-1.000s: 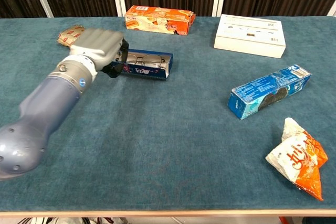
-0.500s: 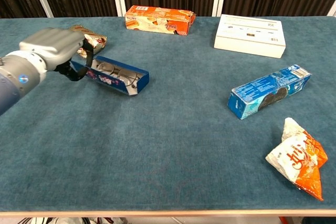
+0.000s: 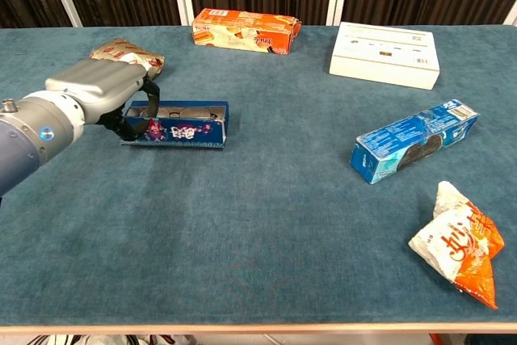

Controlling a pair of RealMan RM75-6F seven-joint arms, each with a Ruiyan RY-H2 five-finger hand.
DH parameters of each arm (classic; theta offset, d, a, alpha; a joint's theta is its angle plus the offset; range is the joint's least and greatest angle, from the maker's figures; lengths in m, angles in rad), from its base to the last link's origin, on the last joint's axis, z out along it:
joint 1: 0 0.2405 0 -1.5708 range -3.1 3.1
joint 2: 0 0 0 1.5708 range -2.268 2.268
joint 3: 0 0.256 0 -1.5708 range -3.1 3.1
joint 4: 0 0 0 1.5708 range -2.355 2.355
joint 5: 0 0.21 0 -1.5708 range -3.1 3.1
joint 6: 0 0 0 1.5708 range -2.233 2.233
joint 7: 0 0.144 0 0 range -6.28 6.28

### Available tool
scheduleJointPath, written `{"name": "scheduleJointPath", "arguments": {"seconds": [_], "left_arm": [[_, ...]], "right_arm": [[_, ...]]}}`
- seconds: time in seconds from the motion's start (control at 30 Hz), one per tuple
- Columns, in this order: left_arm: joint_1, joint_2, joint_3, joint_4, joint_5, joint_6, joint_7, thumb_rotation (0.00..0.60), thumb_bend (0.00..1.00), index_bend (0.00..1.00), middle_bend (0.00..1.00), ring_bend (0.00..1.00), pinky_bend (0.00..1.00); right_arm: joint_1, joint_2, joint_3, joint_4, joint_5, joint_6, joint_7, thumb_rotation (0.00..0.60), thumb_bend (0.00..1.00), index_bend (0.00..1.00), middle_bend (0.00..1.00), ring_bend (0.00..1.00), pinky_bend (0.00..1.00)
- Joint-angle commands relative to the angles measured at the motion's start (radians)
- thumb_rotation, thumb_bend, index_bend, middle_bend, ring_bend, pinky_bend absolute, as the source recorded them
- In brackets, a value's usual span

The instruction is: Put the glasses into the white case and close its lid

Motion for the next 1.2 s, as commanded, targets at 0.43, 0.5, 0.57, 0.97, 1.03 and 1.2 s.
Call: {"name": "scheduleJointPath", "arguments": {"seconds": [0.43, 0.5, 0.57, 0.97, 1.03, 1.2], "left_arm": [[-0.042, -0.013, -0.068, -0.035, -0.158, 0.004, 0.050, 0.600, 0.49, 0.59, 0.28, 0.18, 0.23], [-0.050, -0.012, -0.076, -0.041, -0.170, 0.006, 0.055, 0.600, 0.49, 0.59, 0.28, 0.18, 0.23], [-0.059, -0.010, -0.084, -0.046, -0.176, 0.013, 0.056, 0.600, 0.49, 0.59, 0.28, 0.18, 0.23], [-0.095, -0.011, -0.114, -0.035, -0.203, 0.042, 0.057, 0.600, 0.49, 0.59, 0.28, 0.18, 0.23], [-0.104, -0.019, -0.128, -0.018, -0.221, 0.039, 0.050, 0.600, 0.49, 0.59, 0.28, 0.18, 0.23], [-0.134, -0.039, -0.150, 0.035, -0.247, 0.034, 0.045, 0.600, 0.49, 0.59, 0.28, 0.18, 0.23]], "right_arm": [[0.001, 0.003, -0.001, -0.004, 0.003, -0.006, 0.005, 0.600, 0.20, 0.06, 0.02, 0.09, 0.16], [0.001, 0.002, -0.001, -0.004, 0.003, -0.006, 0.005, 0.600, 0.20, 0.06, 0.02, 0.09, 0.16], [0.001, 0.002, -0.001, -0.005, 0.004, -0.006, 0.004, 0.600, 0.20, 0.06, 0.02, 0.09, 0.16], [0.001, 0.002, -0.001, -0.004, 0.004, -0.006, 0.005, 0.600, 0.20, 0.06, 0.02, 0.09, 0.16], [0.000, 0.002, -0.001, -0.004, 0.005, -0.005, 0.004, 0.600, 0.20, 0.06, 0.02, 0.09, 0.16], [0.000, 0.002, 0.000, -0.005, 0.007, -0.005, 0.003, 0.600, 0.20, 0.06, 0.02, 0.09, 0.16]]}}
